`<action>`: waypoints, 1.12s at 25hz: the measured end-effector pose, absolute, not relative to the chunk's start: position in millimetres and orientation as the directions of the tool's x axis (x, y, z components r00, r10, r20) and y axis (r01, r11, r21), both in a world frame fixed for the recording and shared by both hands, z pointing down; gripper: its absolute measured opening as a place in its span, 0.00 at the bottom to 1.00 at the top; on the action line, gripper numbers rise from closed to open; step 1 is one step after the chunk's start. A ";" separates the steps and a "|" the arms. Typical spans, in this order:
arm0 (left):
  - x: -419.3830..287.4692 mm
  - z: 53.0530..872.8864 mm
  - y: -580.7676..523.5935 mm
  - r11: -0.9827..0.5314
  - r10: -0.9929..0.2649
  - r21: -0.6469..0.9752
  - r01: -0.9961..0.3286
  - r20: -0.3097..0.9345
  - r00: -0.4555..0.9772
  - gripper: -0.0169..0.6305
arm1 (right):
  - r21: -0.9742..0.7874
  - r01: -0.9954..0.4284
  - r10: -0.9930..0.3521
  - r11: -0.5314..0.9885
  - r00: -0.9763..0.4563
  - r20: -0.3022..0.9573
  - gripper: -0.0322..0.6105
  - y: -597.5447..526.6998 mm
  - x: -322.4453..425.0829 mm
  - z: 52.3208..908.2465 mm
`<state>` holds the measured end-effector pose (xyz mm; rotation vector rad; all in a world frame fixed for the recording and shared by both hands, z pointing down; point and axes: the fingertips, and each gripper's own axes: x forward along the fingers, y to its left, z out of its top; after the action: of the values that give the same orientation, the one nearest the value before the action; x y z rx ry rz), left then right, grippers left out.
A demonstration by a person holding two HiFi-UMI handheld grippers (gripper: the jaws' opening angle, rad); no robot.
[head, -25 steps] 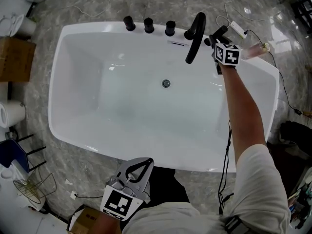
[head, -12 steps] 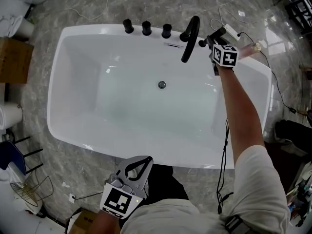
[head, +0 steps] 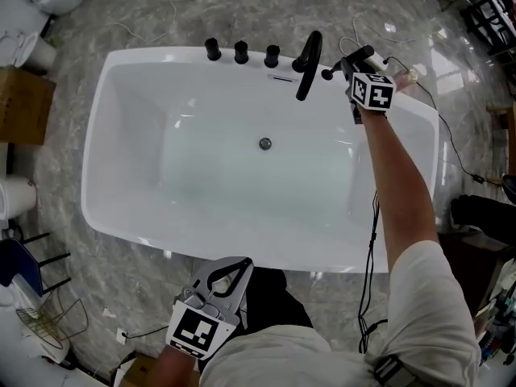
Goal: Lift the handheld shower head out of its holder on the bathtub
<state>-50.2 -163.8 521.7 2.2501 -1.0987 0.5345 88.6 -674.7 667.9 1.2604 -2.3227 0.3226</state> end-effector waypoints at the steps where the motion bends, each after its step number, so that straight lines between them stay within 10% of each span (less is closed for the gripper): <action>1: -50.9 519.5 -161.6 -0.499 -0.581 0.315 -0.807 0.569 0.582 0.04 | 0.020 -0.837 -0.728 0.546 -0.463 0.506 0.28 -672.7 89.8 662.4; 28: -36.1 487.9 -121.9 -0.573 -0.513 0.316 -0.756 0.581 0.632 0.04 | 0.051 -0.810 -0.760 0.585 -0.525 0.384 0.28 -597.0 105.0 493.1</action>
<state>-36.1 -121.9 487.9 2.3075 -0.9906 0.5867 105.0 -597.0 493.1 1.2695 -2.4525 0.1887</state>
